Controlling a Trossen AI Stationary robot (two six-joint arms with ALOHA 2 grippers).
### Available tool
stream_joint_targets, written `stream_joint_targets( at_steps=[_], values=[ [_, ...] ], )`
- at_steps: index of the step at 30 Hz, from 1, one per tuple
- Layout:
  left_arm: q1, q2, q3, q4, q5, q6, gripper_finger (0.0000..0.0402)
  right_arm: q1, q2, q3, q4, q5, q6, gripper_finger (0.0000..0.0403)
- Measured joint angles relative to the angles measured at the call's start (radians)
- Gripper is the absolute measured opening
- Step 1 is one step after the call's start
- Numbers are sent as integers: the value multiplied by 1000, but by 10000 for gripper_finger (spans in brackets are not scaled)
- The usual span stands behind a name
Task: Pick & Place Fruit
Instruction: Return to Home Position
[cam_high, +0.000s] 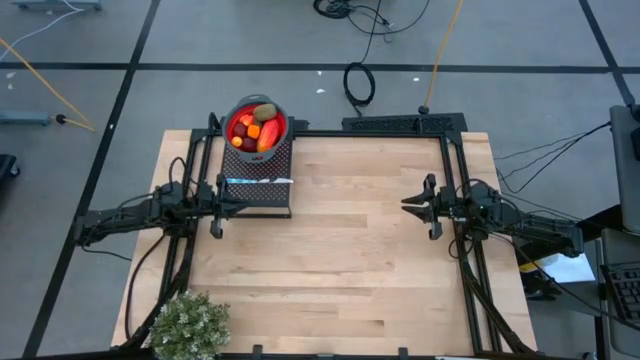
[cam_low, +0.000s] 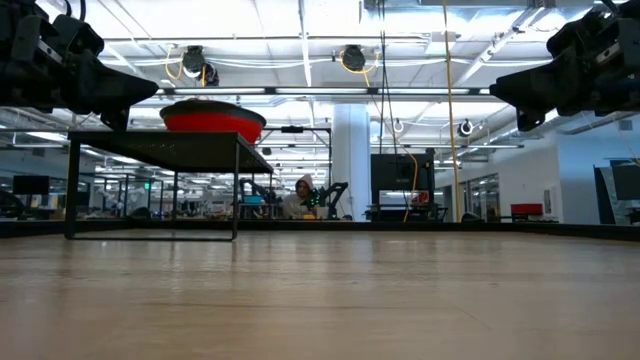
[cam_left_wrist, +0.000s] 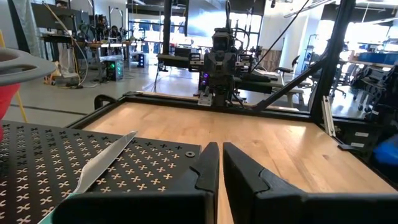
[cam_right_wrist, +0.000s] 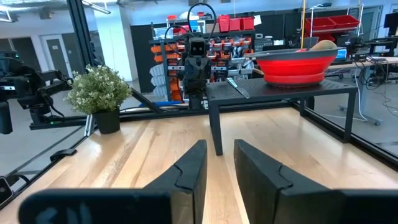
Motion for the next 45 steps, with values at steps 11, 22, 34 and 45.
stream_joint_targets(
  at_steps=[11,22,34,45],
  values=[
    [0,0,0,0,0,0,2,0,0,0,0,0,0,73],
    [0,0,0,0,0,0,23,0,0,0,0,0,0,73],
    [0,0,0,0,0,0,24,0,0,0,0,0,0,73],
    [0,0,0,0,0,0,24,0,0,0,0,1,0,73]
  ],
)
